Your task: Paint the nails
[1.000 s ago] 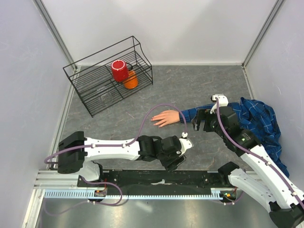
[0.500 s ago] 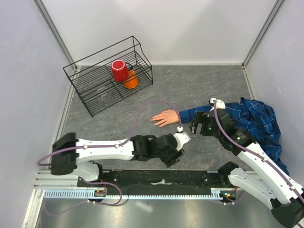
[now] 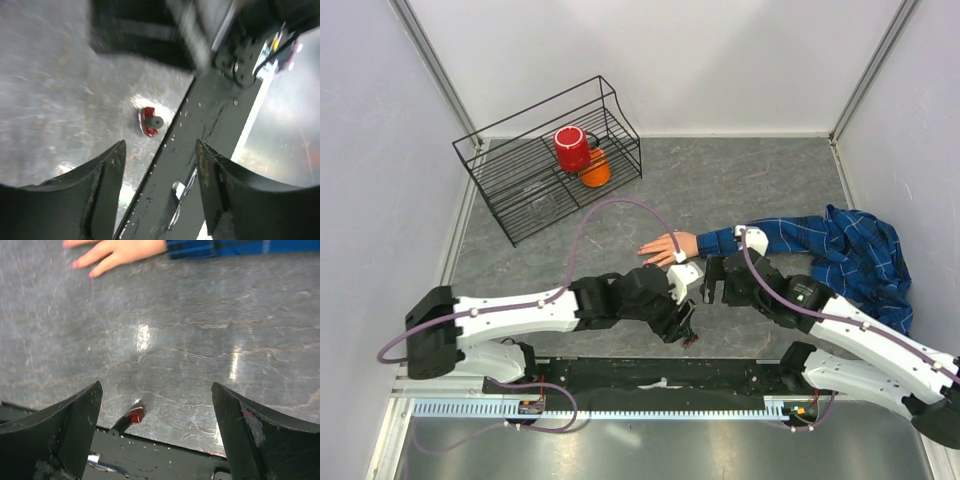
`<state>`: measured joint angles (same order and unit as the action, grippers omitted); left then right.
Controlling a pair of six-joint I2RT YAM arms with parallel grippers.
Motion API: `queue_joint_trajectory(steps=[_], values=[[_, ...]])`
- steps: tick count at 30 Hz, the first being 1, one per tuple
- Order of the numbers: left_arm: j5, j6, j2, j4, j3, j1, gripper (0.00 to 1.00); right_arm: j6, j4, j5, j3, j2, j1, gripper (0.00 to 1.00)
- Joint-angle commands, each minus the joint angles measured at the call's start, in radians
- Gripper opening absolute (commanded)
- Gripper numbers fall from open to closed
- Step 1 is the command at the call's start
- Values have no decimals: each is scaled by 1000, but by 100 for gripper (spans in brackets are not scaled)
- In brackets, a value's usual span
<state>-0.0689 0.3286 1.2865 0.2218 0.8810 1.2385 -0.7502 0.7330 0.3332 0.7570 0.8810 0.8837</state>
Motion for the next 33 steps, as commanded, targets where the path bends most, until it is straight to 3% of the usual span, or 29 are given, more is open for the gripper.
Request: queue_joint_trajectory(steps=[1, 7, 18, 24, 33], values=[[-51, -3, 103, -15, 62, 19, 60, -141, 84, 134, 7, -68, 3, 98], [38, -20, 210, 17, 133, 64, 56, -202, 206, 233, -1, -172, 3, 98], [224, -19, 324, 94, 211, 127, 48, -187, 210, 254, -10, -206, 3, 98], [239, 3, 349, 103, 202, 128, 47, -184, 206, 257, -8, -214, 3, 98], [221, 12, 389, 96, 199, 134, 36, -184, 200, 259, -15, -218, 3, 98]])
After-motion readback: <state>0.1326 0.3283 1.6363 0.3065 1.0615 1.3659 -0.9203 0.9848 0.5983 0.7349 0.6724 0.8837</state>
